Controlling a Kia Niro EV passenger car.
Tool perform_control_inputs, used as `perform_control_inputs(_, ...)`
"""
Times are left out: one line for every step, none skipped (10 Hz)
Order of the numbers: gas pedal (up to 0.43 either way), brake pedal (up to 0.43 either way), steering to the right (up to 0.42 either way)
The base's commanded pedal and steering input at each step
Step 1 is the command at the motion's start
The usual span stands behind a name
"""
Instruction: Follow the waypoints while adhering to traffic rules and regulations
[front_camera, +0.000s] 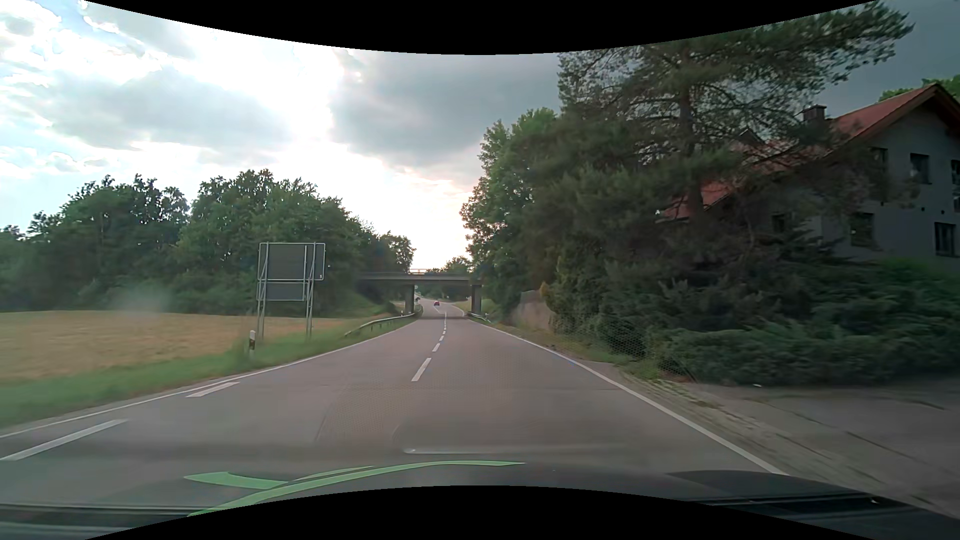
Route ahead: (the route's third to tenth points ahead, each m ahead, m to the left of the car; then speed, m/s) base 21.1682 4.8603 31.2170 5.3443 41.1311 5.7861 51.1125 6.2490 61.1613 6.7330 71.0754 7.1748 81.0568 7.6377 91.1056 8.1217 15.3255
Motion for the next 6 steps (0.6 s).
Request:
perform_control_inputs(0.059,0.0,-0.006)
perform_control_inputs(0.059,0.0,-0.006)
perform_control_inputs(0.059,0.0,-0.006)
perform_control_inputs(0.059,0.0,-0.006)
perform_control_inputs(0.059,0.0,-0.005)
perform_control_inputs(0.059,0.0,-0.005)
